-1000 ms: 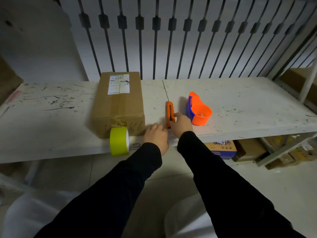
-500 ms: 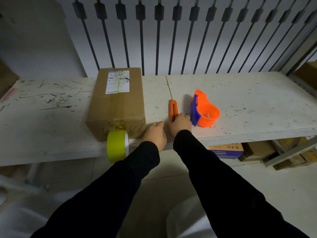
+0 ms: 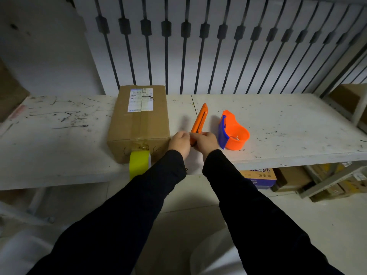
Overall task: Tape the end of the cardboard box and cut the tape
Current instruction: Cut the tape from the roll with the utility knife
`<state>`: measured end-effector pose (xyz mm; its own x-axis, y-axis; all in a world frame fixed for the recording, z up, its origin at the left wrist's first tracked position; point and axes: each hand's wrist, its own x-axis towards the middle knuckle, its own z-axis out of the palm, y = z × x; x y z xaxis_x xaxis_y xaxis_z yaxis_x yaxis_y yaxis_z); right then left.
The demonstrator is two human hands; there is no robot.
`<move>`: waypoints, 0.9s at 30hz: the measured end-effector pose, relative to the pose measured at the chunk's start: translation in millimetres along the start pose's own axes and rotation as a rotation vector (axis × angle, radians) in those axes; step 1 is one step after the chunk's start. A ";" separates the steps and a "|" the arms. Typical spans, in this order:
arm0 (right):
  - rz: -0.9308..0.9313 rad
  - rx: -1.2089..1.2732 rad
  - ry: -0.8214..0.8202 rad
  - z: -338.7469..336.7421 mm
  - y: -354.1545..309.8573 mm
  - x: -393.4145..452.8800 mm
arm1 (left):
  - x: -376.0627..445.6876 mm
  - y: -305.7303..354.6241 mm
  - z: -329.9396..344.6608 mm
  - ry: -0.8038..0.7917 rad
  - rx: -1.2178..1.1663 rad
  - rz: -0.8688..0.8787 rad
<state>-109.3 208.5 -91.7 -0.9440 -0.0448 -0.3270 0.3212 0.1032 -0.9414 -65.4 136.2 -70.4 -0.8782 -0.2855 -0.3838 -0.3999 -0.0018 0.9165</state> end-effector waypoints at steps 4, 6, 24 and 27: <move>-0.028 0.081 -0.049 7.4 -13.9 -17.4 | -13.7 7.5 -8.4 -0.019 -0.196 0.004; -0.051 0.106 -0.080 10.2 -18.1 -24.8 | -22.0 8.7 -15.1 -0.035 -0.287 0.016; -0.270 -0.040 -0.209 37.8 -32.9 -60.7 | -60.7 3.5 -54.1 -0.061 -0.363 0.130; -0.283 -0.076 -0.177 41.1 -32.7 -60.1 | -62.1 2.2 -55.2 -0.055 -0.365 0.108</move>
<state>-59.9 166.9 -44.7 -0.9648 -0.2537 -0.0690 0.0352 0.1356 -0.9901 2.6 101.0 -38.3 -0.9268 -0.2513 -0.2789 -0.1931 -0.3181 0.9282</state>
